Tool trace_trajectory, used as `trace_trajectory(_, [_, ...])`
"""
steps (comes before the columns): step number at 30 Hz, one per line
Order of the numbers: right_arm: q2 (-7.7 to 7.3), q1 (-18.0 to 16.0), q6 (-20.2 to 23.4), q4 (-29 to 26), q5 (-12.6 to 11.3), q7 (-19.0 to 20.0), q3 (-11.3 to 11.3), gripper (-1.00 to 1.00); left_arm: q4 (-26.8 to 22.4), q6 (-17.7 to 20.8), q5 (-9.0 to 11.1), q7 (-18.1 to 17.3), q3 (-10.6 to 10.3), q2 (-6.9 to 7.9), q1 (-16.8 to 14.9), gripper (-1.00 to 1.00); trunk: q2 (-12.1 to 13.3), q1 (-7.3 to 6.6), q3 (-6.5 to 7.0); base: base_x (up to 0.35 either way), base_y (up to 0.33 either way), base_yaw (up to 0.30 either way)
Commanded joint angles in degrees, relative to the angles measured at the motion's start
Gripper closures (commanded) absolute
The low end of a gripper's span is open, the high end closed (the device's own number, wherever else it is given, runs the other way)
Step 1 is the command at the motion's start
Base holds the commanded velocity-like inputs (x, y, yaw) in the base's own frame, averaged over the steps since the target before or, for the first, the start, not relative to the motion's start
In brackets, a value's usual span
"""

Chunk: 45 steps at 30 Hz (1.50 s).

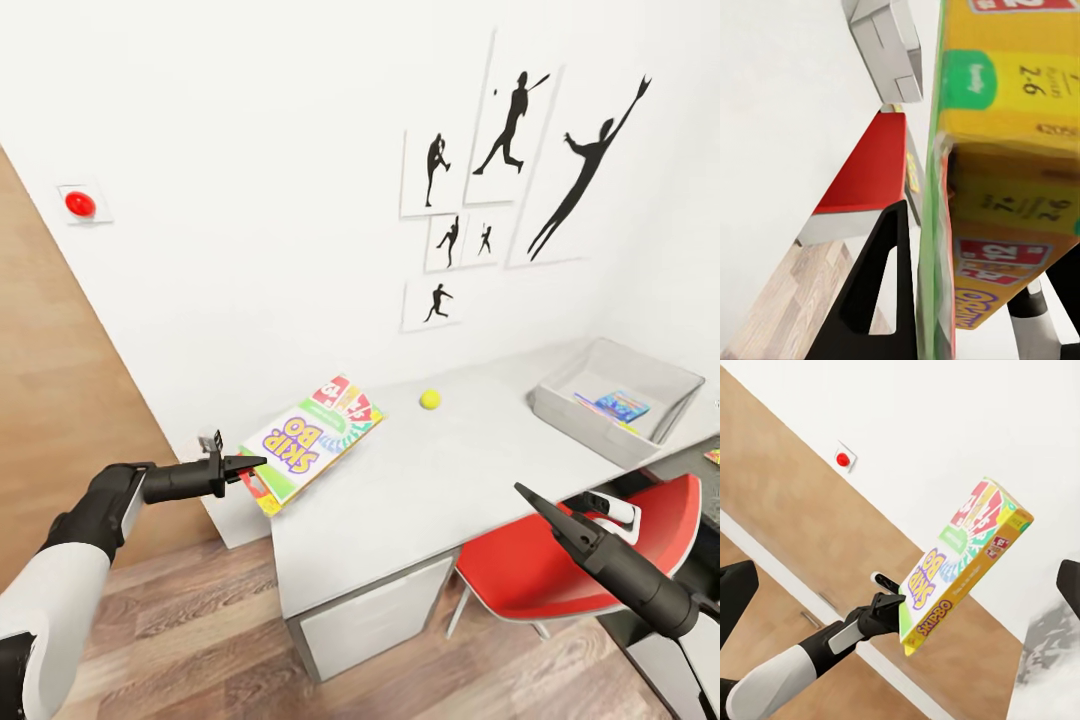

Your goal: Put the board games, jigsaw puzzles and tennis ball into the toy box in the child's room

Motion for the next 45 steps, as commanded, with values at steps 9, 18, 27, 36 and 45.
trace_trajectory(9, [-0.04, -0.05, 0.42, 0.0, -0.31, 0.0, 0.03, -1.0, -0.06, 0.6, -0.61, -0.46, 0.17, -0.05, -0.04, 1.0, -0.11, 0.04, 0.68, 0.0, 0.0, -0.12])
trace_trajectory(18, [-0.05, -0.03, 0.42, 0.0, -0.28, 0.02, 0.0, -1.0, -0.05, 0.6, -0.61, -0.46, 0.2, -0.05, -0.04, 1.0, -0.11, 0.04, 1.47, 0.0, 0.0, -0.111])
trace_trajectory(27, [-0.03, 0.04, 0.34, 0.0, -0.25, 1.48, -0.06, -1.0, -0.05, 0.57, -0.61, -0.46, 0.21, -0.03, -0.04, 1.0, -0.11, 0.04, 2.27, 0.0, 0.0, -0.107])
trace_trajectory(36, [-0.05, 0.04, 0.39, 0.0, -0.25, 1.72, -0.33, -1.0, -0.05, 0.51, -0.61, -0.46, 0.18, -0.05, -0.04, 1.0, -0.11, 0.04, 3.06, 0.0, 0.0, -0.107])
trace_trajectory(45, [-0.07, 0.04, 0.33, 0.0, -0.25, 2.53, -0.4, -1.0, -0.05, 0.37, -0.61, -0.46, 0.16, -0.12, -0.04, 1.0, -0.11, 0.04, 3.86, 0.0, 0.0, -0.107])
